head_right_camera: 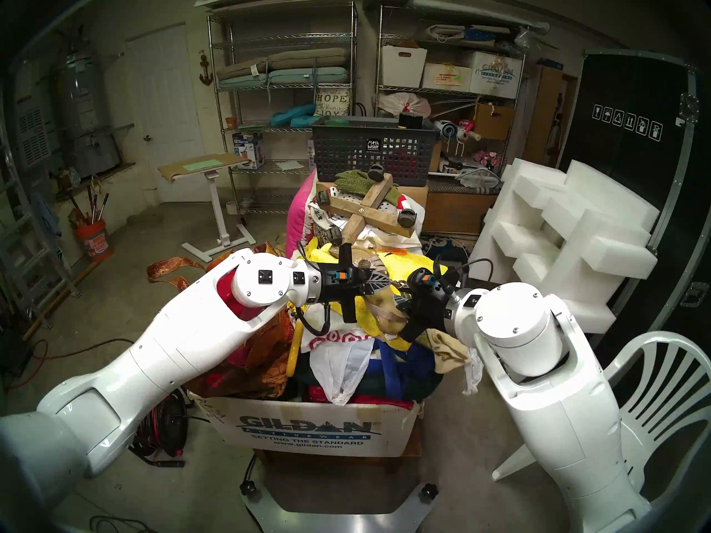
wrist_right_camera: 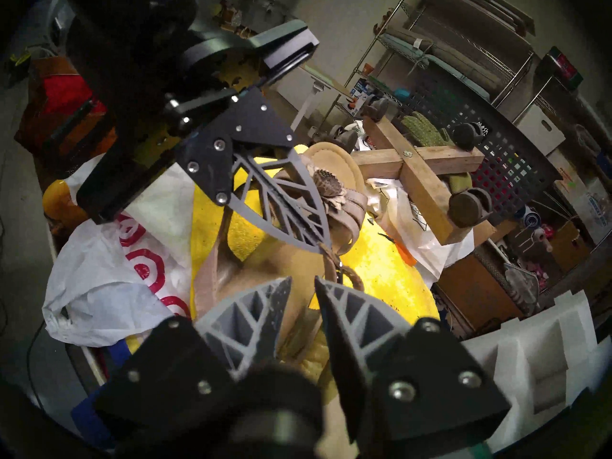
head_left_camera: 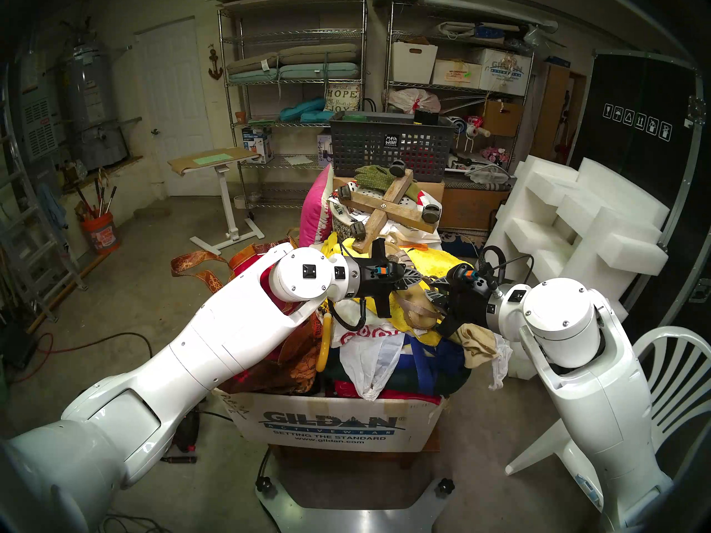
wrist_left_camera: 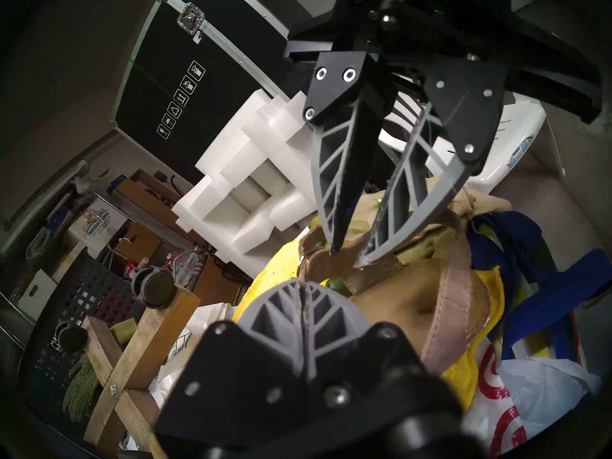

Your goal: Unbuckle a shoe

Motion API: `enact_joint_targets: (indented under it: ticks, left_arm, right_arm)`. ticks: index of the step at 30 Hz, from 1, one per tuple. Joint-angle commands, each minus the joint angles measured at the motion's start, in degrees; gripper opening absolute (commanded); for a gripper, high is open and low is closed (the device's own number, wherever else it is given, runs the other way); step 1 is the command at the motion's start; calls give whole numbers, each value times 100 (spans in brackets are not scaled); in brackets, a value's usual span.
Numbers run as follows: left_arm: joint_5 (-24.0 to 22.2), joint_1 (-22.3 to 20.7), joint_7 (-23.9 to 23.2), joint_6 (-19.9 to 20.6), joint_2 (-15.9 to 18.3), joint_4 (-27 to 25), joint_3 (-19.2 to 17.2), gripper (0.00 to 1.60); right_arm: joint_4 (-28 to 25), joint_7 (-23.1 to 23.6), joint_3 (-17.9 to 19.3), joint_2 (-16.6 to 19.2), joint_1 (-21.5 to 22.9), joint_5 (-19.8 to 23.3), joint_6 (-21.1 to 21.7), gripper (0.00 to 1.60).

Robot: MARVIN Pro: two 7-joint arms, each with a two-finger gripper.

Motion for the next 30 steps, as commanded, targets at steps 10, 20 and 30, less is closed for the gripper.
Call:
enact_joint_targets:
  ticks: [10,20,30]
  left_arm:
    - [-47,-60,-27,-34,5,-91,-52,0]
    - [-53,-43,-22,-28,26,-121,-61,0]
    - [-52,-35,-14,-30,35,-137,-68,0]
  right_arm:
    - [37,-113,87,-64,188,-139,163,80]
    - [71,-12,-34,-90,219,-142,148,79]
    - [135,-63,-92,-129,219,-201,221,80]
